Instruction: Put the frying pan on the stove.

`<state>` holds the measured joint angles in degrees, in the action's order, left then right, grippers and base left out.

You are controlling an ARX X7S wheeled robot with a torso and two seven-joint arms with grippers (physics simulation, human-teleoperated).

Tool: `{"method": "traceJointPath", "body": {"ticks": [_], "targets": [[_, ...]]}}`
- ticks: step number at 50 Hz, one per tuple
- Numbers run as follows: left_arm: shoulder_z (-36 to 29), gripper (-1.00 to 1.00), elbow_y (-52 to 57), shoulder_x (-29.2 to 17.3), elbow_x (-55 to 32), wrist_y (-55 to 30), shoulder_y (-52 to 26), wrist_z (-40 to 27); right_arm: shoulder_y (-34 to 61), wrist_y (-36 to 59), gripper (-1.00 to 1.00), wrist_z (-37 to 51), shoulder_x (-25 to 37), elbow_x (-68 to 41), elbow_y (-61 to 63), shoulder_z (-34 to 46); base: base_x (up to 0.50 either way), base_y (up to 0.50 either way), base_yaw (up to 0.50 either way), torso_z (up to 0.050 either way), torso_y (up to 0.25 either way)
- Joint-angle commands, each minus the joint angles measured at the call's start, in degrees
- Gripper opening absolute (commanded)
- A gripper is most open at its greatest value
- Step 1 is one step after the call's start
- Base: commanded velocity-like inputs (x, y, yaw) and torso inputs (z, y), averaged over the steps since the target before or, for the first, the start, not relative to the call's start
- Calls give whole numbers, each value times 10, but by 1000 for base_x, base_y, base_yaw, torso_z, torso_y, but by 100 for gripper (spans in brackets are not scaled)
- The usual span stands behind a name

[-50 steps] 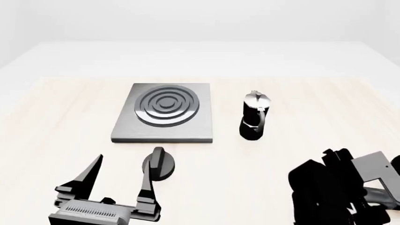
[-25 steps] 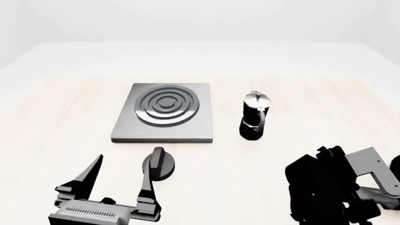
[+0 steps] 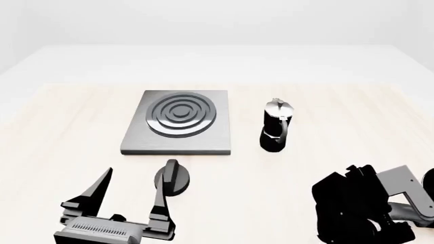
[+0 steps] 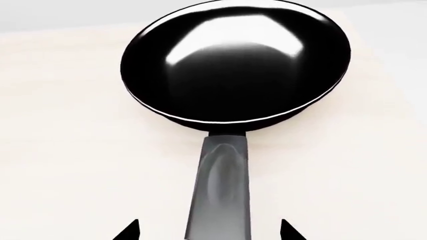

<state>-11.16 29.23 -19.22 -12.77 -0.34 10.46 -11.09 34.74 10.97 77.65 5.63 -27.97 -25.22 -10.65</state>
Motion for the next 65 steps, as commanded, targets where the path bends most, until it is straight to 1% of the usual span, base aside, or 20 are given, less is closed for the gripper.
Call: {"method": "traceJointPath", "body": {"ticks": [1,12,17,23,34,52,65], "targets": [[-3,100,-1,-2,0,1,0,-2,-1,-3,-100,1,1,-1,-12,1,0,0,0,0,0],[-4,100,-1,-4,-2,3,0,-3,-21,2,-100,6,0,-6,25,6,0,0,0,0,0],[-3,100,0,-5,-2,4,1,-5,-43,-22,-100,-20,-4,-15,58,10,0,0,0,0,0],[-3,100,-1,-6,-3,4,0,-6,-59,7,-100,-19,8,-1,114,43,0,0,0,0,3],[-6,100,0,-8,-5,5,-1,-8,-88,28,-100,-19,17,14,192,83,0,0,0,0,0],[-7,100,0,-11,-6,5,-2,-12,-98,71,-100,-13,30,33,286,137,0,0,0,0,2],[-6,100,0,-13,-11,6,-2,-13,-97,132,-100,-9,53,33,389,173,0,0,0,0,1]]}}
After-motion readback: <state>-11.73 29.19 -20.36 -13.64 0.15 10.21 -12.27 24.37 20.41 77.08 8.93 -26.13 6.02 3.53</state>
